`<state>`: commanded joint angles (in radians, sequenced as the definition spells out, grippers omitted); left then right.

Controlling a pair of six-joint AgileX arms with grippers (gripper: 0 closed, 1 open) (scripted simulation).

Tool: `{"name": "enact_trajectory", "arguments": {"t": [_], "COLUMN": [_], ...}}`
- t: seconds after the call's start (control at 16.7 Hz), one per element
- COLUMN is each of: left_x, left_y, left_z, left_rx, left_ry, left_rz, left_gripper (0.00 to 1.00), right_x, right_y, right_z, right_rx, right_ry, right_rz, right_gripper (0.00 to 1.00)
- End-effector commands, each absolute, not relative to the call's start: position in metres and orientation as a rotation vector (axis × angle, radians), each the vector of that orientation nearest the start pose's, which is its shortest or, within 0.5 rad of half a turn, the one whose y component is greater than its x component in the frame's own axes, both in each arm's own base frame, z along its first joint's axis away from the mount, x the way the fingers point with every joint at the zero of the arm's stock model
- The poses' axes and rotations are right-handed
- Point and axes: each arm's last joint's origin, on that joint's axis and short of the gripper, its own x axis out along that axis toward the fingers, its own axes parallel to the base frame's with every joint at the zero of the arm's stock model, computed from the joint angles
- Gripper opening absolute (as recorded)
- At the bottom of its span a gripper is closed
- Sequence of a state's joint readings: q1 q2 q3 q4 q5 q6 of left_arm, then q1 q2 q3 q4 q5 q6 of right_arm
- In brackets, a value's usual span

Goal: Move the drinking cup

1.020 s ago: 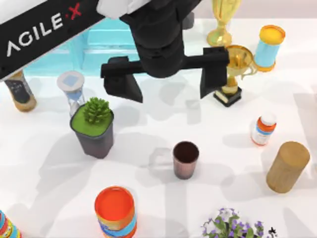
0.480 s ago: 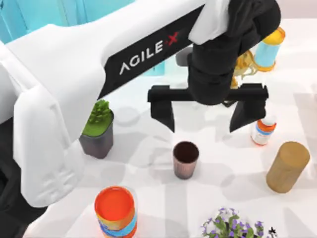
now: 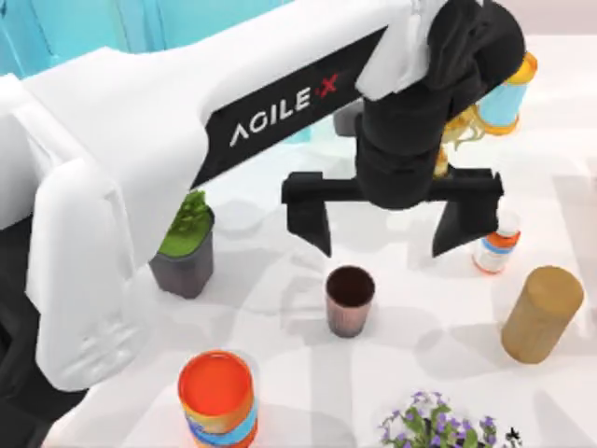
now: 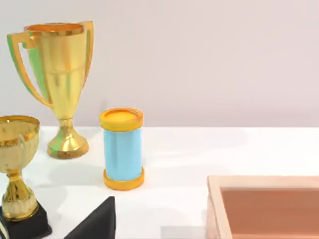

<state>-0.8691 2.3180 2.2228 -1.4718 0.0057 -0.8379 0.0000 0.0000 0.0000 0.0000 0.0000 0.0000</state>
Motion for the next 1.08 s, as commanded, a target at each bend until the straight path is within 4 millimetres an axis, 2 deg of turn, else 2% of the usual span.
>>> {"name": "enact_trajectory", "arguments": {"t": [0.36, 0.48, 0.72, 1.08], "left_x": [0.297, 0.295, 0.295, 0.295], "left_y": [-0.344, -0.343, -0.343, -0.343], "left_z": [0.16, 0.149, 0.148, 0.148], "left_rx": [0.015, 0.015, 0.016, 0.016], "left_ry": [1.572, 1.572, 1.573, 1.573], "left_rz": [-0.017, -0.016, -0.016, -0.016], "left_gripper": [1.0, 1.0, 1.0, 0.55], "right_x": [0.106, 0.106, 0.106, 0.106], "right_y": [-0.001, -0.001, -0.001, -0.001], "right_z": [0.16, 0.16, 0.16, 0.16], "right_rx": [0.0, 0.0, 0.0, 0.0], "right_ry": [0.0, 0.0, 0.0, 0.0], "right_rz": [0.0, 0.0, 0.0, 0.0], "right_gripper": [1.0, 1.0, 1.0, 1.0]}}
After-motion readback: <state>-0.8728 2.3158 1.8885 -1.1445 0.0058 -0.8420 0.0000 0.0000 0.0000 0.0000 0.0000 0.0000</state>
